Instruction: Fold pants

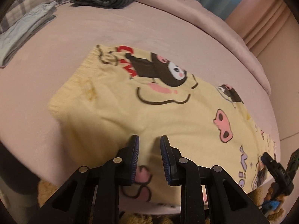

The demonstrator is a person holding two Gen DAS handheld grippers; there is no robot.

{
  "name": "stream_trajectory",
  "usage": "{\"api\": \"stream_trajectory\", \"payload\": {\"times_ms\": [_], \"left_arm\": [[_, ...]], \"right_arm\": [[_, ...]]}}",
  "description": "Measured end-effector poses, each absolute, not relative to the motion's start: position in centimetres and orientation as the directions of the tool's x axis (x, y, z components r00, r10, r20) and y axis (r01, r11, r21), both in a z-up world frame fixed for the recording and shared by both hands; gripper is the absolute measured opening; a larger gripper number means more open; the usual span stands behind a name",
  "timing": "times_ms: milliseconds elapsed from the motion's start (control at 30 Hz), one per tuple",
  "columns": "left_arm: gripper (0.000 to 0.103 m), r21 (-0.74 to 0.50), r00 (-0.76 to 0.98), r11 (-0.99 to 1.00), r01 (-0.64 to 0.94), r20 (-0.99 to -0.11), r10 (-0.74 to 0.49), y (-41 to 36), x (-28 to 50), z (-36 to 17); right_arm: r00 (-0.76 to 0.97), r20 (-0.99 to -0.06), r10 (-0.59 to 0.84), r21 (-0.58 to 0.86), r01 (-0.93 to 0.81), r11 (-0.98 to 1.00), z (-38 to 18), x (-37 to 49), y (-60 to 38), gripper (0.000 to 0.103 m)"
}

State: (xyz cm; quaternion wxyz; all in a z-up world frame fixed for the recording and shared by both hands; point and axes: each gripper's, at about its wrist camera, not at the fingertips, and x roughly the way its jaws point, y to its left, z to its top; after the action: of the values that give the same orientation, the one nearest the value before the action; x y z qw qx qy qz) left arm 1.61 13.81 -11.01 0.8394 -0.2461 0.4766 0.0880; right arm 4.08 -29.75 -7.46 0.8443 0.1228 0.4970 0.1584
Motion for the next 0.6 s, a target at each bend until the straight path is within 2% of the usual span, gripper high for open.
{"api": "stream_trajectory", "payload": {"times_ms": [133, 167, 300, 433, 500, 567, 600], "left_arm": [[0.027, -0.34, 0.526, 0.843, -0.416, -0.847, -0.082, 14.8, 0.7, -10.9], [0.027, -0.344, 0.526, 0.84, -0.421, -0.846, -0.083, 14.9, 0.6, -10.9], [0.027, -0.309, 0.51, 0.846, -0.435, -0.859, -0.051, 14.0, 0.5, -10.6], [0.027, -0.163, 0.447, 0.894, -0.417, -0.893, 0.046, 11.1, 1.1, -9.2], [0.027, -0.172, 0.467, 0.909, -0.38, -0.884, 0.028, 9.7, 1.5, -8.0], [0.027, -0.235, 0.518, 0.923, -0.305, -0.854, -0.046, 7.8, 2.2, -6.3], [0.031, -0.262, 0.538, 0.927, -0.268, -0.839, -0.082, 6.6, 2.6, -5.6]], "right_arm": [[0.481, -0.737, 0.475, 0.514, -0.056, 0.856, -7.7, 4.1, -34.8, 0.056], [0.489, -0.738, 0.465, 0.517, -0.033, 0.855, -7.6, 4.0, -35.5, 0.059], [0.57, -0.794, 0.211, 0.303, 0.071, 0.95, -6.5, 3.7, -38.5, 0.06], [0.577, -0.816, 0.04, 0.186, 0.197, 0.962, -6.1, 3.4, -42.1, 0.061], [0.583, -0.812, -0.018, 0.158, 0.25, 0.955, -5.4, 3.0, -44.4, 0.063], [0.593, -0.803, -0.061, 0.152, 0.301, 0.941, -4.9, 2.5, -46.5, 0.073], [0.6, -0.796, -0.074, 0.163, 0.33, 0.93, -4.7, 2.2, -47.5, 0.077]]}}
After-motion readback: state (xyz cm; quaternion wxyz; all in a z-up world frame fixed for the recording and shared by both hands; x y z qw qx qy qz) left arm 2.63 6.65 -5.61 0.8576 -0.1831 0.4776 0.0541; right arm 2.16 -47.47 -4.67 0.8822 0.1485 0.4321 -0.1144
